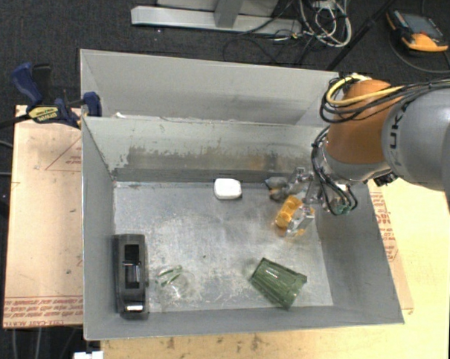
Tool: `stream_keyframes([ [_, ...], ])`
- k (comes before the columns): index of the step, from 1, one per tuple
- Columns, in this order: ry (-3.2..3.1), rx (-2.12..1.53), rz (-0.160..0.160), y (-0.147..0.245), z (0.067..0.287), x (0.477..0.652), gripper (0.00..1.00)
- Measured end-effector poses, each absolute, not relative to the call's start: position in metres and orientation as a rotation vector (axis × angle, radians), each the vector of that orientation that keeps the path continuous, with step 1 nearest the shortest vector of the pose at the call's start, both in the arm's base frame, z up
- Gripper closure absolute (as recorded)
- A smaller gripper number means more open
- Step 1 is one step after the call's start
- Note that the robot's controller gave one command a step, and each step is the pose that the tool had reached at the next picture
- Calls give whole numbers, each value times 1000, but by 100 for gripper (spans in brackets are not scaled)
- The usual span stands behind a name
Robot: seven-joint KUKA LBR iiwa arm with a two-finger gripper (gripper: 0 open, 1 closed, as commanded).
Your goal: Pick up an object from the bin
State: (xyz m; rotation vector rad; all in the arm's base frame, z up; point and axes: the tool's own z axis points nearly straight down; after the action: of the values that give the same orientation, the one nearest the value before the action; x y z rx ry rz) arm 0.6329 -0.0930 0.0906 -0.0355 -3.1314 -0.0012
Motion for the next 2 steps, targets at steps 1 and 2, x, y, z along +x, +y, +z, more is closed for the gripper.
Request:
stream_keyframes([
  [1, -3133, -89, -6, -119, 135, 605, 100],
  [2, -3150, -204, 7, -112, 158, 622, 100],
])
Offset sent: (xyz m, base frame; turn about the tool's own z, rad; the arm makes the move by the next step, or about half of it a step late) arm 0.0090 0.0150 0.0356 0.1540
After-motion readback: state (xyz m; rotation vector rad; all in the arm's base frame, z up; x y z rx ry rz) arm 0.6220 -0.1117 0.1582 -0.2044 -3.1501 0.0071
